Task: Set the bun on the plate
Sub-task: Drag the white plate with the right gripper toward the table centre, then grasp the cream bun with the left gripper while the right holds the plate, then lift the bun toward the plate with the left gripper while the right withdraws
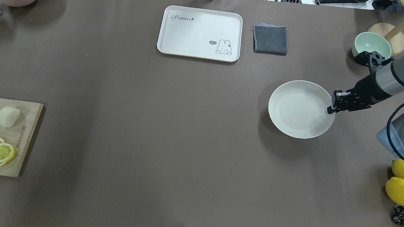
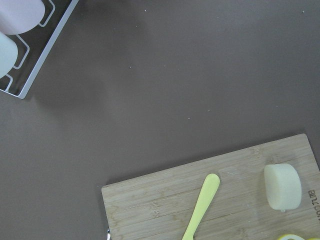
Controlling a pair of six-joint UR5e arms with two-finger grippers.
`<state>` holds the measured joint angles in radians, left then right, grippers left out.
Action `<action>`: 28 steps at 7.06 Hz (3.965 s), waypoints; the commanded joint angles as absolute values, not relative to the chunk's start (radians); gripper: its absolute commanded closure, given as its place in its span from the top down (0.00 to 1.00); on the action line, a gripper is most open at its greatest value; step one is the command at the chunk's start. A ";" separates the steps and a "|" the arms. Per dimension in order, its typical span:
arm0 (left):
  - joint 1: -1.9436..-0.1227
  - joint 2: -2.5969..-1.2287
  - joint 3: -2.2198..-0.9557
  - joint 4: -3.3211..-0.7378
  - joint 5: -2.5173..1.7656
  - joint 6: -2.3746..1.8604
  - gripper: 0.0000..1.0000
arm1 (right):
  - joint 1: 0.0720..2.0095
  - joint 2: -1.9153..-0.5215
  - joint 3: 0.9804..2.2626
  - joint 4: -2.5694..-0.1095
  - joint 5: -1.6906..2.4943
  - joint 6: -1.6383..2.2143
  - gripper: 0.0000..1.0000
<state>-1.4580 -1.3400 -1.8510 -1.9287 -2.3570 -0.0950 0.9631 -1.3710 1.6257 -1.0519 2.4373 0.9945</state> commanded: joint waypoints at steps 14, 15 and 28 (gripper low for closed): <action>-0.904 -1.454 -1.697 -2.227 -2.149 -0.687 0.51 | 0.601 -1.048 1.559 -1.045 2.158 1.416 0.00; -0.902 -1.454 -1.697 -2.227 -2.149 -0.689 0.45 | 0.601 -1.051 1.559 -1.045 2.158 1.416 0.70; -0.530 -2.266 -1.641 -1.756 -1.889 -1.294 0.20 | 1.036 -1.463 1.651 -1.058 2.302 0.841 0.99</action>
